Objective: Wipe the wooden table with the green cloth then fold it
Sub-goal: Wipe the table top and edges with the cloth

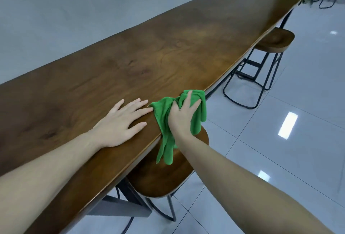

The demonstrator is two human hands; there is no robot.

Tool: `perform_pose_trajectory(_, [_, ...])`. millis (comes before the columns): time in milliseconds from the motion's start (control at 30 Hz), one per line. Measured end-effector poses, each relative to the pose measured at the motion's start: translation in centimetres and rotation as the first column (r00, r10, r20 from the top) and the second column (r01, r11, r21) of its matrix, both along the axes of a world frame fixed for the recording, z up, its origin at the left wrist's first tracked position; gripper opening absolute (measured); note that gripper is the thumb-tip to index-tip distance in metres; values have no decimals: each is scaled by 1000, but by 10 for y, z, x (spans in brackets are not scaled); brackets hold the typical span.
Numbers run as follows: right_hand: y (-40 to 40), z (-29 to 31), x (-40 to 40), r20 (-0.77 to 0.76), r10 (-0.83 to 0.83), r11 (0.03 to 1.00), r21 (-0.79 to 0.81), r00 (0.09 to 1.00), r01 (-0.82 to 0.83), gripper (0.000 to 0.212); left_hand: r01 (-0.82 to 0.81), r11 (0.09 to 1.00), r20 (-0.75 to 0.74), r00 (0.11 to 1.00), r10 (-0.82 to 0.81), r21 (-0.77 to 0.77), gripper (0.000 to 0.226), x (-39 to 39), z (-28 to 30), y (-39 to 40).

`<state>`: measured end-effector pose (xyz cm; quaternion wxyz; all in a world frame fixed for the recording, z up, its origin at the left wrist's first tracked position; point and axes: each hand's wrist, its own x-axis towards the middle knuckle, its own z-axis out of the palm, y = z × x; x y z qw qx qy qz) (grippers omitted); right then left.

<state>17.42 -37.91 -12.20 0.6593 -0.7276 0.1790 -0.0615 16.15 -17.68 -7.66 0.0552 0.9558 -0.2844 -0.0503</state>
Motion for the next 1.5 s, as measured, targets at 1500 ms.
perform_pose_trajectory(1500, [179,21,-174,-39,-185,981,45,982,187,62,93,993,-1,996,-93,-68,57,-115,-3,163])
